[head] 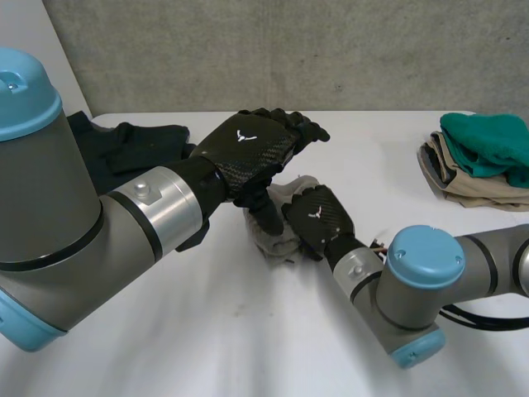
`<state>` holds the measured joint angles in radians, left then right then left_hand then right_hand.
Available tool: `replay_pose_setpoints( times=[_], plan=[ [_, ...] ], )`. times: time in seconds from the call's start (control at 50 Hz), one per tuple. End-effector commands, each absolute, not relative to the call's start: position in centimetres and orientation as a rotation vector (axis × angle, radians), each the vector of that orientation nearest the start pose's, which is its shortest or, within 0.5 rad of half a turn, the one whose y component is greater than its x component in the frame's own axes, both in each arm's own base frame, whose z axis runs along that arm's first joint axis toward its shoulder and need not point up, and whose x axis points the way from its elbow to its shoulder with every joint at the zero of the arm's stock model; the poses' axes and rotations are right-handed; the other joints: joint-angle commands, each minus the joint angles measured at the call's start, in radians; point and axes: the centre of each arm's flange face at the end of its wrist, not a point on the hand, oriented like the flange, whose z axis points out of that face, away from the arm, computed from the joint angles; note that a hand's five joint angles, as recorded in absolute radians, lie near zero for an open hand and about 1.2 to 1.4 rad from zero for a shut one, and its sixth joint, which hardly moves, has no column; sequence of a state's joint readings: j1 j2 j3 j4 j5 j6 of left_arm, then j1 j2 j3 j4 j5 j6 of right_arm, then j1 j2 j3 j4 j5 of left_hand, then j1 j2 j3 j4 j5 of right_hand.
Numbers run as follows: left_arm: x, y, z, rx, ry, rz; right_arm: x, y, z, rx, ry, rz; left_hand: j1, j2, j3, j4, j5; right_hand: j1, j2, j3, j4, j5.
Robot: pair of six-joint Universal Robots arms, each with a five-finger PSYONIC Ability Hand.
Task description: Fold the laundry.
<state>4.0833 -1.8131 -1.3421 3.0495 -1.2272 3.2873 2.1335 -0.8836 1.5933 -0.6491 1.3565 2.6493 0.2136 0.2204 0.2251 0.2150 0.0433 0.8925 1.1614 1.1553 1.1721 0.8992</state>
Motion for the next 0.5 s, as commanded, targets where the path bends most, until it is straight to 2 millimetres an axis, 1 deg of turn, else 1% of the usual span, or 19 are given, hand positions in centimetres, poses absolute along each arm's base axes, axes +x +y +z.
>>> replay_pose_setpoints(
  times=[0.02,0.04,0.1,0.12,0.18,0.2,0.26,0.28,0.34,0.36,0.42,0.44,0.5],
  plan=[
    [-33.6,-18.7,29.1,-1.024,-1.703,1.634,32.6,-29.4,12.4,-1.208,1.765,-2.088,0.003,-0.004,-0.009,0.001,-0.001,0.504,0.235,0.241,0.224,0.322],
    [-33.6,-18.7,29.1,-1.024,-1.703,1.634,31.9,-30.6,12.7,-1.198,1.769,-2.11,0.003,-0.004,-0.009,0.001,-0.001,0.504,0.235,0.241,0.224,0.322],
    [-33.6,-18.8,29.2,-1.022,-1.7,1.639,31.0,-32.4,13.5,-1.204,1.731,-2.164,0.003,-0.004,-0.009,0.001,-0.001,0.504,0.235,0.241,0.224,0.322],
    [-33.6,-18.8,29.2,-1.022,-1.7,1.639,30.4,-33.7,14.3,-1.222,1.691,-2.205,0.003,-0.004,-0.009,0.001,-0.001,0.504,0.235,0.241,0.224,0.322],
    [-33.6,-18.8,29.3,-1.022,-1.699,1.641,29.5,-35.6,15.7,-1.233,1.629,-2.266,0.003,-0.004,-0.009,0.001,-0.001,0.504,0.235,0.241,0.224,0.322],
    [-33.6,-18.7,29.3,-1.022,-1.697,1.642,28.8,-37.0,16.9,-1.232,1.579,-2.311,0.003,-0.004,-0.009,0.001,-0.001,0.504,0.235,0.241,0.224,0.322],
    [-33.5,-18.7,29.4,-1.021,-1.695,1.645,27.7,-39.2,19.2,-1.21,1.506,-2.394,0.003,-0.004,-0.009,0.001,-0.001,0.504,0.235,0.241,0.224,0.322],
    [-33.5,-18.8,29.4,-1.02,-1.696,1.646,27.1,-40.5,20.7,-1.186,1.456,-2.442,0.003,-0.004,-0.009,0.001,-0.001,0.504,0.235,0.241,0.224,0.322],
    [-33.5,-18.9,29.4,-1.018,-1.698,1.648,26.1,-42.3,23.0,-1.123,1.392,-2.501,0.006,-0.001,-0.006,0.004,0.002,0.504,0.235,0.241,0.224,0.322],
    [-33.4,-18.9,29.4,-1.017,-1.699,1.649,25.3,-43.5,24.6,-1.064,1.345,-2.54,0.006,-0.001,-0.006,0.004,0.002,0.504,0.235,0.241,0.224,0.322],
    [-33.3,-19.1,29.5,-1.012,-1.703,1.654,23.5,-45.3,26.4,-0.978,1.28,-2.596,0.006,-0.001,-0.006,0.004,0.002,0.504,0.235,0.241,0.224,0.322],
    [-33.3,-19.2,29.5,-1.011,-1.704,1.655,22.2,-46.5,27.3,-0.937,1.238,-2.632,0.006,-0.001,-0.006,0.004,0.002,0.504,0.235,0.241,0.224,0.322],
    [-33.3,-19.2,29.5,-1.011,-1.704,1.655,19.5,-48.3,28.4,-0.879,1.195,-2.691,0.006,-0.001,-0.006,0.004,0.002,0.504,0.235,0.241,0.224,0.322]
  ],
)
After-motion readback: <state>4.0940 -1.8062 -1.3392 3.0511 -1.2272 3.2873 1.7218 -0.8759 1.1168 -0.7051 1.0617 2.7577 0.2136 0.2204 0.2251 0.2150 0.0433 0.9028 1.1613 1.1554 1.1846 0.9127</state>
